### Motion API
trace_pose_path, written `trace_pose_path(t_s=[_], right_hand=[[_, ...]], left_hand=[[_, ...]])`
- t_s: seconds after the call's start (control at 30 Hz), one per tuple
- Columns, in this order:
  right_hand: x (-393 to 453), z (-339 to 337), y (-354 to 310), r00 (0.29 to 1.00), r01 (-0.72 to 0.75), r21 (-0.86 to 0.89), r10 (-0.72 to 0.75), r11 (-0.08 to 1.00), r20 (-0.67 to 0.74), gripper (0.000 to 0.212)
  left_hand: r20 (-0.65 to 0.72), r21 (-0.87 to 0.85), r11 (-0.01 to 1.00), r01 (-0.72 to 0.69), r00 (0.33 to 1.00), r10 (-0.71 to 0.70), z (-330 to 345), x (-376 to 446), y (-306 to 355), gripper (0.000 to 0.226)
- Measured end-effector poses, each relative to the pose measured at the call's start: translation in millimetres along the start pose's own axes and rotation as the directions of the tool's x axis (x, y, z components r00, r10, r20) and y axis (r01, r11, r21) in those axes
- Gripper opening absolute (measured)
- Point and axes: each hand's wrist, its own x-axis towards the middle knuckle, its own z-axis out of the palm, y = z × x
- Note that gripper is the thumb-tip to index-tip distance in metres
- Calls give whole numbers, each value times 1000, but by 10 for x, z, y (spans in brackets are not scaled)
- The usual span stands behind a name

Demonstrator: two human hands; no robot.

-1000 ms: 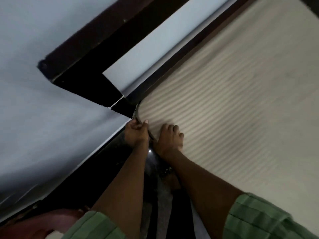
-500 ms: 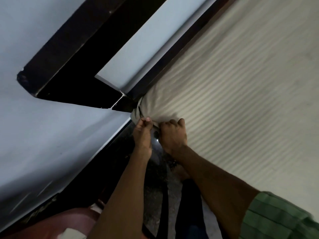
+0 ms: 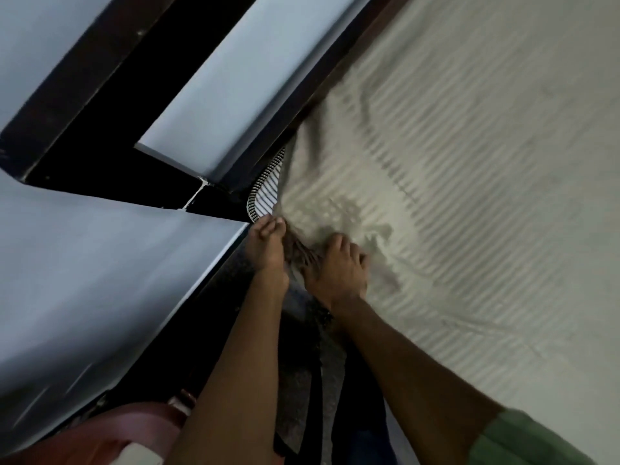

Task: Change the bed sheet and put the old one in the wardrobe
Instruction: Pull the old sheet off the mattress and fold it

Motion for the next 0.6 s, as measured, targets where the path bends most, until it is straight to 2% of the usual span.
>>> trace_pose_path(t_s=[0.03, 0.07, 0.1, 0.13, 0.2, 0.3, 0.33, 0.37, 0.4, 0.43, 0.47, 0.5, 0.53, 0.6], right_hand=[[41, 28, 30, 998, 21, -62, -17, 998, 67, 74], [86, 52, 41, 993, 82, -113, -71, 990, 99, 67], [134, 62, 31, 982, 165, -156, -147, 974, 119, 57], [167, 66, 15, 963, 253, -181, -230, 951, 140, 48], [165, 44, -12, 929, 353, -157, -326, 922, 174, 36], [67, -36, 25, 956, 256, 4, -254, 967, 145, 24], [33, -79, 36, 972, 211, 62, -217, 975, 94, 21], [1, -130, 30, 982, 184, 121, -187, 975, 13, 20], [-21, -187, 6, 981, 177, 181, -160, 967, -106, 18], [-31, -228, -23, 968, 176, 223, -127, 959, -217, 18], [-33, -270, -28, 952, 169, 256, -90, 952, -292, 19], [-21, -298, -4, 947, 147, 276, -54, 950, -317, 22], [5, -306, 56, 961, 114, 298, -29, 948, -276, 24], [68, -270, 220, 996, 69, 285, -49, 956, -74, 32]], left_hand=[[-57, 311, 937, -160, 981, 186, -56, 1, -61, 58], [-5, 606, 752, -260, 944, 331, -90, -9, -113, 71], [74, 780, 548, -303, 913, 400, -121, -22, -152, 82], [137, 846, 426, -319, 904, 405, -127, -64, -164, 86], [174, 846, 404, -348, 897, 407, -108, -109, -172, 71], [141, 905, 340, -255, 935, 325, -27, -100, -96, 29], [133, 879, 409, -244, 950, 282, 18, -75, -59, 30], [116, 796, 560, -231, 965, 234, 79, -69, 8, 35], [106, 649, 730, -215, 975, 193, 157, -75, 69, 38], [99, 490, 849, -197, 980, 170, 243, -88, 120, 37], [73, 358, 916, -179, 984, 164, 342, -94, 162, 34], [42, 272, 950, -155, 988, 150, 424, -83, 167, 30], [11, 222, 965, -136, 990, 137, 489, -96, 154, 24], [-60, 310, 940, -142, 984, 168, 486, -112, 112, 23]])
